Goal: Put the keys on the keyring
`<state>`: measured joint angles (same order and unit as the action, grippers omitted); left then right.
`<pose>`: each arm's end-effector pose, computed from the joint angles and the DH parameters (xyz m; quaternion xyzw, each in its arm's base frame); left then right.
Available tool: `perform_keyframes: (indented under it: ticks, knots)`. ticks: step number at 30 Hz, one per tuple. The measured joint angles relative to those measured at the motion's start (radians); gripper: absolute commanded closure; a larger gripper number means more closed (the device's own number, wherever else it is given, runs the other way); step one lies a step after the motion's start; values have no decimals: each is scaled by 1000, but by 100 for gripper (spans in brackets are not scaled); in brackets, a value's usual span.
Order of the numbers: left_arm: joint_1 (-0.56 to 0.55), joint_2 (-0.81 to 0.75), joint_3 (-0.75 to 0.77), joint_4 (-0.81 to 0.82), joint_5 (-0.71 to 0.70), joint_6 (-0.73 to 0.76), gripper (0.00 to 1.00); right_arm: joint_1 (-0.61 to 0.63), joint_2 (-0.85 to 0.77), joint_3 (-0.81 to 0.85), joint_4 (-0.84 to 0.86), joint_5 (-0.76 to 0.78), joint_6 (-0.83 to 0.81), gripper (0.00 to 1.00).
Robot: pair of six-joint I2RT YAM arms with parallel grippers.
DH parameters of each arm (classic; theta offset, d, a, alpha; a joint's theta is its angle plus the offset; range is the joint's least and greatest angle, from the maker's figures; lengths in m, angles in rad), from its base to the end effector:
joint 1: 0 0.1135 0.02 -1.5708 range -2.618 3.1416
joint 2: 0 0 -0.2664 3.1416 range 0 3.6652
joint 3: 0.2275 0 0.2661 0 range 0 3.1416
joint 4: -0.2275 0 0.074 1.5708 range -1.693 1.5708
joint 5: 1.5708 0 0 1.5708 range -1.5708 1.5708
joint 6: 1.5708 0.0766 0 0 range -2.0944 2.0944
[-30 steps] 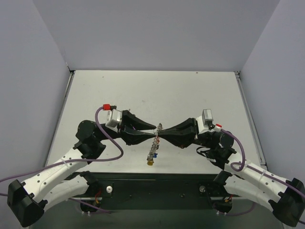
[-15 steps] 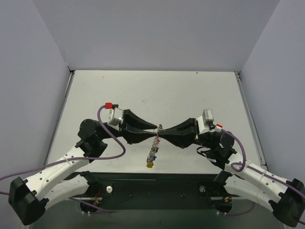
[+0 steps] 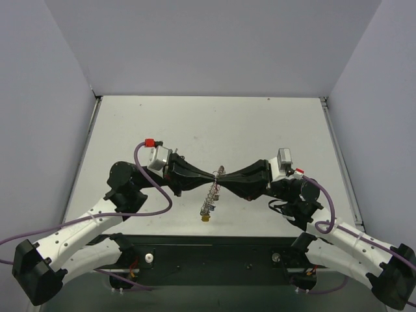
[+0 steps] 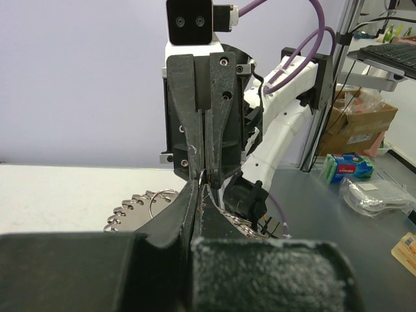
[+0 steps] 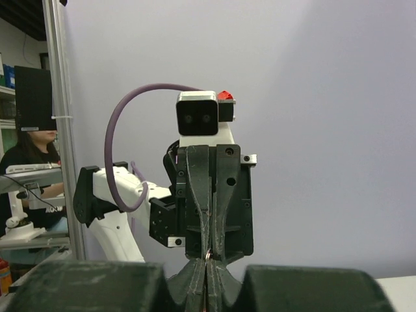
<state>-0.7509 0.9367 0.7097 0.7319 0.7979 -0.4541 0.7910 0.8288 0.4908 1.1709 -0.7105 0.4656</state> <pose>0.1379 -0.2037 0.3899 0.4001 0.4136 -0.6124 0.5421 0.1004 0.1726 0.3782 -0.3749 0.2811 0.6155 0.6337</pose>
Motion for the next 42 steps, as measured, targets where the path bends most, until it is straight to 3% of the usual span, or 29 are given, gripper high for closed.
perform_keyframes:
  ticks: [2,3,6,9,16,22,26,29,36,42]
  knots:
    - [0,-3,5,-14,-6,6,100,0,-3,0,-1,9,-6,69]
    - [0,-6,10,-30,-10,15,100,0,-6,0,0,18,-7,49]
    - [1,-19,18,-100,-30,42,100,0,-47,0,11,47,-23,23]
    - [1,-30,32,-184,-61,76,100,-6,-110,0,10,76,-55,16]
    - [1,-68,48,-347,-168,150,100,-7,-219,8,-150,122,-158,14]
    - [1,-72,101,-535,-281,230,100,-7,-220,65,-403,152,-233,8]
    - [1,-85,126,-650,-370,271,100,-7,-179,168,-621,190,-248,0]
    - [1,-106,131,-740,-458,298,100,-7,-130,249,-747,216,-253,0]
    - [2,-140,131,-915,-675,327,100,-29,-38,307,-943,254,-233,0]
    - [42,-172,136,-1002,-760,333,100,-59,-4,315,-1026,267,-215,0]
